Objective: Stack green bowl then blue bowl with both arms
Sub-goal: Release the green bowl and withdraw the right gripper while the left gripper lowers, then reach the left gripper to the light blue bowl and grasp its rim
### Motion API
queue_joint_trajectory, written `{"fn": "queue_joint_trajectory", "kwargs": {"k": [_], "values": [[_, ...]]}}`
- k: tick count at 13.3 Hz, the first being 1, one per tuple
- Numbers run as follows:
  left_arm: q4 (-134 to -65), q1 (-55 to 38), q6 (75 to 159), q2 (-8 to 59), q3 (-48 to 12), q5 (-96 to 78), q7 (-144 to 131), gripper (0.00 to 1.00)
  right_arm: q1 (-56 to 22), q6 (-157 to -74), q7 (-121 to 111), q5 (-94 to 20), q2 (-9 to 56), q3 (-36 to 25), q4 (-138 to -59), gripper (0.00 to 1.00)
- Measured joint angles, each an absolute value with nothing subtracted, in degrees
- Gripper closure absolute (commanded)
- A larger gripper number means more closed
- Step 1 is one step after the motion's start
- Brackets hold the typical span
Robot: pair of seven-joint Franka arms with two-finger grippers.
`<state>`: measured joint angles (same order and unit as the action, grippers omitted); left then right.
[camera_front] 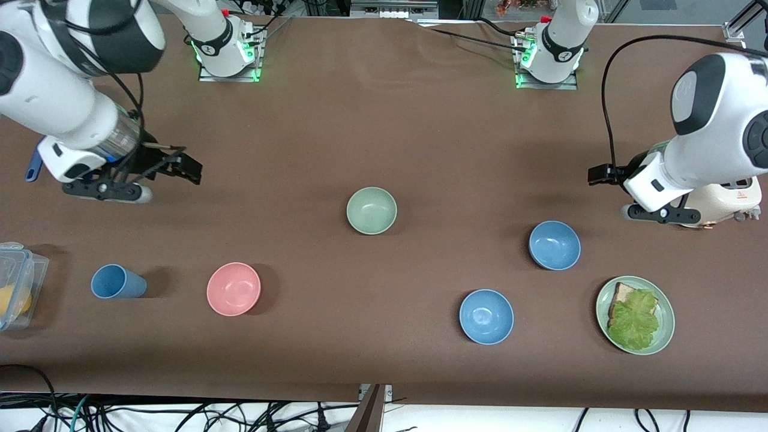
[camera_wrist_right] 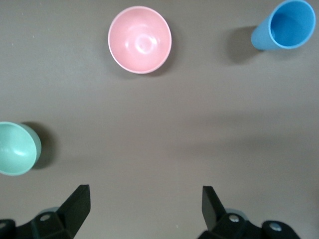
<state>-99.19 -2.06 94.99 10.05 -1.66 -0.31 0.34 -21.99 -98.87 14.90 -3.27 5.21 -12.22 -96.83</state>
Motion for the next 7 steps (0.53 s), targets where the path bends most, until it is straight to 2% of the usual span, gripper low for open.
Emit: {"fn": "queue_joint_trajectory", "kwargs": {"k": [2,4,5,7], "values": [[-97.74,-2.17,92.32,7.17,-2.79,-0.31,0.35,0.0,-13.32,-97.05,12.8,-2.67,3.88,-4.58,-96.85,0.01],[-97.67,-2.12,91.18,4.51,-3.06,-0.3,0.36,0.0,-7.42,-95.72,9.13,-1.91,2.94,-0.04,-96.87,0.01],[-98.04,-1.96,92.29,4.45,-2.92,-0.28,0.39,0.0,-5.74,-95.1,7.28,-1.81,2.42,0.96,-96.89,0.01],[-99.82,-1.04,100.07,7.47,-2.7,-0.05,1.57,0.0,-4.36,-94.2,4.92,-1.54,1.49,1.36,-96.93,0.01]]}}
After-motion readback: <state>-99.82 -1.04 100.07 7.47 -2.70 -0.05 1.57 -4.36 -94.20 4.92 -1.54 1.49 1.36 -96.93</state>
